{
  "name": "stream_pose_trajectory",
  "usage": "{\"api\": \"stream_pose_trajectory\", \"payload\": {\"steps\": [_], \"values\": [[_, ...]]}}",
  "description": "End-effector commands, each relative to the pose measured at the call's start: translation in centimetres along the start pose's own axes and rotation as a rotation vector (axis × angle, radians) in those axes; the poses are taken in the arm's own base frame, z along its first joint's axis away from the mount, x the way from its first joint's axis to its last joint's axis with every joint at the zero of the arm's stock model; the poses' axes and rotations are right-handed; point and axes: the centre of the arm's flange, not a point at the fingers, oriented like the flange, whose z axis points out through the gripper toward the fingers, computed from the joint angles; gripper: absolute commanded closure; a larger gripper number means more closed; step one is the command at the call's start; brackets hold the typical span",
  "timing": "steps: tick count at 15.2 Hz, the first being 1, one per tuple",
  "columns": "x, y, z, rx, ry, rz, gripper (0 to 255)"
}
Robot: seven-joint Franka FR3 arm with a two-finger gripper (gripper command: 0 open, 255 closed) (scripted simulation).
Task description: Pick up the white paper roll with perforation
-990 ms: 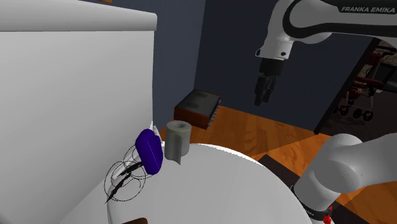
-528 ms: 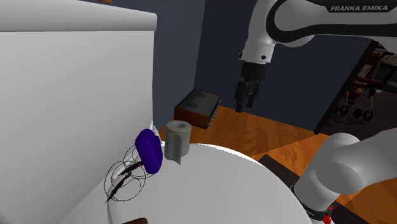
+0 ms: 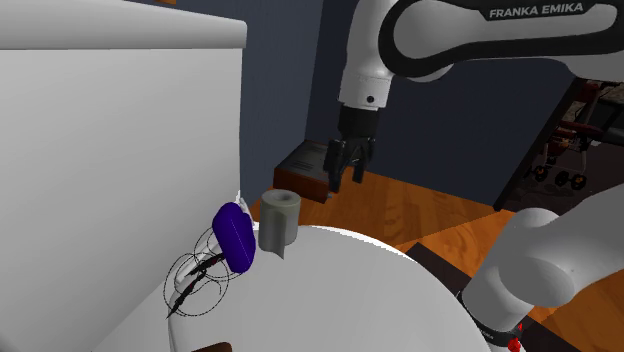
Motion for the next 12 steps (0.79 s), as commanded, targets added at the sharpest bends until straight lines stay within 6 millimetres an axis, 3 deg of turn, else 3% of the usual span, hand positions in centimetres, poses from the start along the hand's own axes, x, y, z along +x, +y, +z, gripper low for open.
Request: {"api": "stream_pose_trajectory", "payload": {"steps": [1, 10, 12], "values": [[1.0, -2.4, 0.8, 0.0, 0.0, 0.003, 0], [5.3, -13.2, 3.7, -0.004, 0.001, 0.011, 0], [5.4, -13.3, 4.3, -0.004, 0.001, 0.011, 0]]}}
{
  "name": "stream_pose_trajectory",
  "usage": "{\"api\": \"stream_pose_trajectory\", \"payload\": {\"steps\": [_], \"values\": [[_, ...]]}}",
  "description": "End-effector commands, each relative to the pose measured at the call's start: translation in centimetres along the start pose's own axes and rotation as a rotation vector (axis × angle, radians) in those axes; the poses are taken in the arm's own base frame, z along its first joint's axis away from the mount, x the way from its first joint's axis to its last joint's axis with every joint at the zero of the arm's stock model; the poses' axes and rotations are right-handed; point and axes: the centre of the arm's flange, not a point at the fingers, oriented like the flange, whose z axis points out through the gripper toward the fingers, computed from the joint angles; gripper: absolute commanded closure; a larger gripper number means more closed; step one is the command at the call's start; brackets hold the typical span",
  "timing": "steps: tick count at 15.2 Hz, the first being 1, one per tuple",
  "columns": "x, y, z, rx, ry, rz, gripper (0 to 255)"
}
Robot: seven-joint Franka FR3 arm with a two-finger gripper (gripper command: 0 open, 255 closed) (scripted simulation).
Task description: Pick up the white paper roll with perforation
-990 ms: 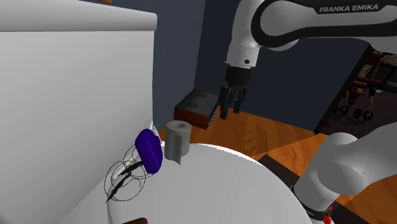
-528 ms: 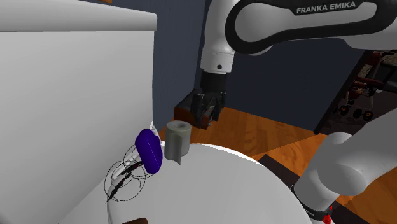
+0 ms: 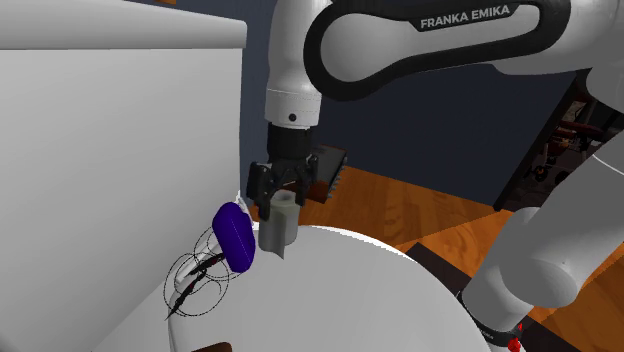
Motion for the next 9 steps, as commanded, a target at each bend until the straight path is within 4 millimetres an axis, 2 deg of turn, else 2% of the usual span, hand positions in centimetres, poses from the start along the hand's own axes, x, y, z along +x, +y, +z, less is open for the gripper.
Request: {"api": "stream_pose_trajectory", "payload": {"steps": [1, 6, 8, 9], "values": [[0.3, -0.2, 0.9, 0.0, 0.0, 0.001, 0], [0.7, 0.1, 3.8, 0.0, 0.0, 0.001, 0], [0.7, 0.1, 3.8, 0.0, 0.0, 0.001, 0], [0.7, 0.1, 3.8, 0.0, 0.0, 0.001, 255]]}}
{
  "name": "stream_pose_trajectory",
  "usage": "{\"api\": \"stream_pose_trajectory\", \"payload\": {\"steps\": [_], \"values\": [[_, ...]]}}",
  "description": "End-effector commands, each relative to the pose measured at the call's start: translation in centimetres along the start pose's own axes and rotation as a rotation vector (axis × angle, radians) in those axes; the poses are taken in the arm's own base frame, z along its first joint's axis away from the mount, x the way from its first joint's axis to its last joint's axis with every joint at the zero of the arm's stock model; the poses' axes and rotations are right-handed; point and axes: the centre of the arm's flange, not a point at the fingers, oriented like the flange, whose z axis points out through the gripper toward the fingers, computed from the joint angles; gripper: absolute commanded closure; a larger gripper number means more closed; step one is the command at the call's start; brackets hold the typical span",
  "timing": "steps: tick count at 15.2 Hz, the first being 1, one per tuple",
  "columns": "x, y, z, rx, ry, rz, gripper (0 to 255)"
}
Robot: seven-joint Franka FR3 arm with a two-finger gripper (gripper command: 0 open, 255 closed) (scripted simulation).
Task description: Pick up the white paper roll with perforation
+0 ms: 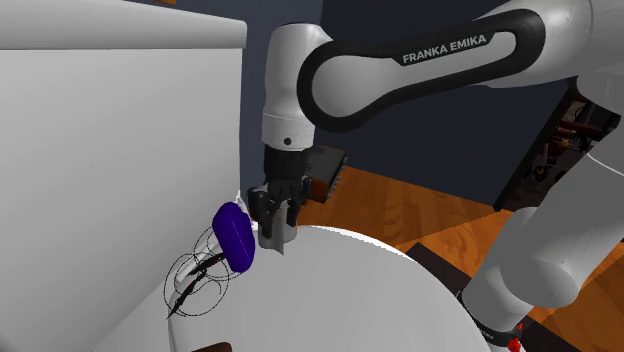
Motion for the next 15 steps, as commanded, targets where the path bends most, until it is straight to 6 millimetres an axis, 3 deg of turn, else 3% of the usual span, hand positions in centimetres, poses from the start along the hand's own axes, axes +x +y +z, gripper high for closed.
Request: {"api": "stream_pose_trajectory", "payload": {"steps": [1, 9, 15], "values": [[0.1, 0.0, 0.1, 0.0, 0.0, 0.0, 255], [0.1, 0.1, 0.1, 0.0, 0.0, 0.0, 255], [-0.4, -0.3, -3.0, 0.0, 0.0, 0.0, 255]]}}
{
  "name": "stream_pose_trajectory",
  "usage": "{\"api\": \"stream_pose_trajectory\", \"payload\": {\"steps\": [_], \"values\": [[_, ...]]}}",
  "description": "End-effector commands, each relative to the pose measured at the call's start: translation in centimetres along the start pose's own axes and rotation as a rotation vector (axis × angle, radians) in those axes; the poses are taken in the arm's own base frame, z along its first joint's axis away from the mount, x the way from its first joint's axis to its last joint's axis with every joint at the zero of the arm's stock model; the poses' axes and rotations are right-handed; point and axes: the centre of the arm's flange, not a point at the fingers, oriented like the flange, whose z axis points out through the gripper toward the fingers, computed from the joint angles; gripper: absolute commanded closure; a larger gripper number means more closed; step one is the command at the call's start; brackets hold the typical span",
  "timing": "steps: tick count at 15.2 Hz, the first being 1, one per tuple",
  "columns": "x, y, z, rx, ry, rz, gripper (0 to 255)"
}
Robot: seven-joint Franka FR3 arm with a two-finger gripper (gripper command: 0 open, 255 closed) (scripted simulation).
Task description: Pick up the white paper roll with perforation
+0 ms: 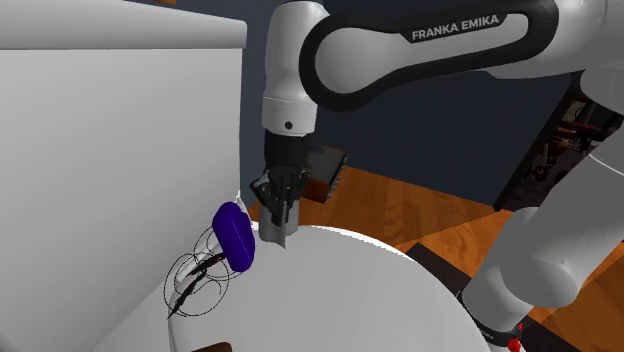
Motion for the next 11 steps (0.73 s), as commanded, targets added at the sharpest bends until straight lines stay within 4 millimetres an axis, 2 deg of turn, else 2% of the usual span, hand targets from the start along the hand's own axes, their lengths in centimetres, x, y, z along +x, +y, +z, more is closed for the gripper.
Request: {"api": "stream_pose_trajectory", "payload": {"steps": [1, 9, 11], "values": [[-0.2, -0.1, -1.0, 0.0, 0.0, 0.0, 255], [-0.8, -0.6, -5.2, 0.0, 0.0, 0.0, 255], [-0.8, -0.6, -5.3, 0.0, 0.0, 0.0, 255]]}}
